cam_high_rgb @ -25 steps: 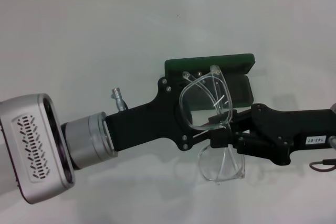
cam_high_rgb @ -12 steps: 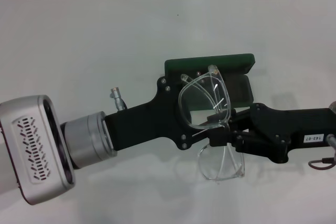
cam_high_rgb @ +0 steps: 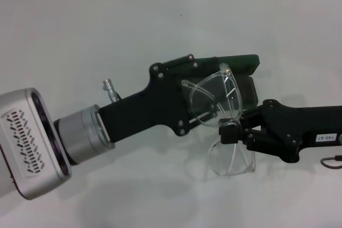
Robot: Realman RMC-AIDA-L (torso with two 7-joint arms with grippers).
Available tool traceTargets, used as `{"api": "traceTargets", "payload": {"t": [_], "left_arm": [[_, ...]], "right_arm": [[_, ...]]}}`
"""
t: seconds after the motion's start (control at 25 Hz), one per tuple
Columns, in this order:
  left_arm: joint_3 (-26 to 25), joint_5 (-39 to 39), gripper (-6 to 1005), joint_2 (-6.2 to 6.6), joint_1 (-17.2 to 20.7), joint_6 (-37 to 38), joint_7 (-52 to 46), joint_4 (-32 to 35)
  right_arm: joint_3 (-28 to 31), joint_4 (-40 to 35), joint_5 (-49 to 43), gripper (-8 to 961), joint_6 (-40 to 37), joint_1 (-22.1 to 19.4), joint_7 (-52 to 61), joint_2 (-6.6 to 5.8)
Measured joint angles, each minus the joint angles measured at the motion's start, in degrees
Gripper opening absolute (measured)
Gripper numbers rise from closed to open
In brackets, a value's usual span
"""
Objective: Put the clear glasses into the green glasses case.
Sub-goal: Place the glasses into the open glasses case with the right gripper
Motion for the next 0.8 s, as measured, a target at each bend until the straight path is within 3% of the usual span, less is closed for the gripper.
{"api": "traceTargets", "payload": {"t": [0.6,0.8], "left_arm": [[-0.2,-6.6,531,0.12,0.1,-4.1,1.7,-0.7],[-0.2,-17.7,531,0.17,0.3,-5.0,1.9,-1.9]], "right_arm": [[0.3,-3.9,0.1,110,-4.4,-1.3,-1.3,-0.42],[0.6,-6.6,0.2,112,-4.1,-3.4,-6.7,-1.04]]}}
